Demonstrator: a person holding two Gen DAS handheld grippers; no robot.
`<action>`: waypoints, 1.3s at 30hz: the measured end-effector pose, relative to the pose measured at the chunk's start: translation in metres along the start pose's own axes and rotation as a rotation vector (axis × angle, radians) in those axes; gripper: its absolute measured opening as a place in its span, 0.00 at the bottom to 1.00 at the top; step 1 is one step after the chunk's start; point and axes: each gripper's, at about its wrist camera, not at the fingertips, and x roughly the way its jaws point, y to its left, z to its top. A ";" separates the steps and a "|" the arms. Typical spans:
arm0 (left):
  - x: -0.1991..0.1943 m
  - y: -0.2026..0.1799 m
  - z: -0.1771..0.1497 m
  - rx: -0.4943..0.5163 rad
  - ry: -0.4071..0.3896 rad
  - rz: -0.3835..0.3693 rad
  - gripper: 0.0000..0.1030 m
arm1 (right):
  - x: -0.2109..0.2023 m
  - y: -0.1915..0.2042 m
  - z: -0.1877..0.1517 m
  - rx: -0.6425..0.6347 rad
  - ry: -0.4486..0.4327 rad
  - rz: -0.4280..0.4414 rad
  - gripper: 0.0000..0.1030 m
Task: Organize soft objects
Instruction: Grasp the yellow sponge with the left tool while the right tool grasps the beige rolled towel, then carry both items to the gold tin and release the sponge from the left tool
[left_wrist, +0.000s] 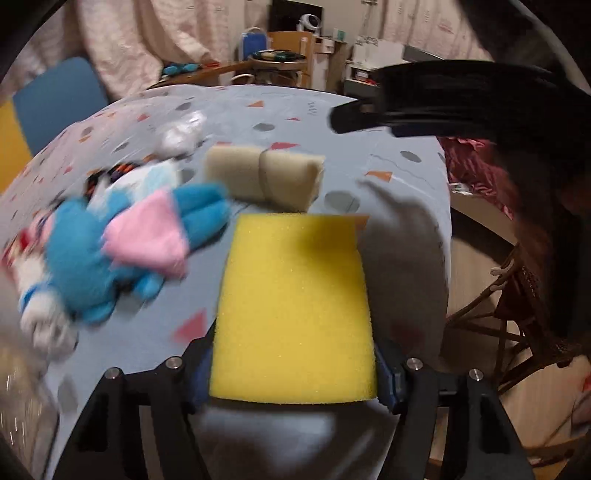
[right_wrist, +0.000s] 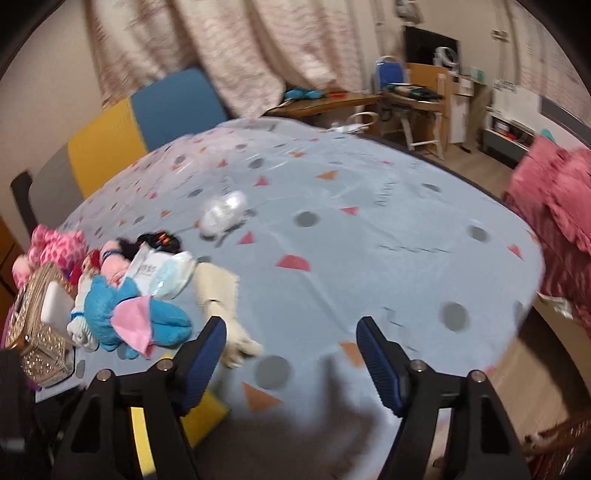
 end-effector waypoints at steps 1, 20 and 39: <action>-0.009 0.006 -0.009 -0.019 -0.002 0.005 0.66 | 0.007 0.008 0.003 -0.030 0.014 0.000 0.64; -0.111 0.054 -0.131 -0.340 -0.100 0.081 0.66 | 0.064 0.076 -0.005 -0.179 0.160 -0.004 0.23; -0.267 0.135 -0.206 -0.596 -0.323 0.272 0.67 | -0.063 0.163 -0.052 -0.218 -0.050 0.114 0.23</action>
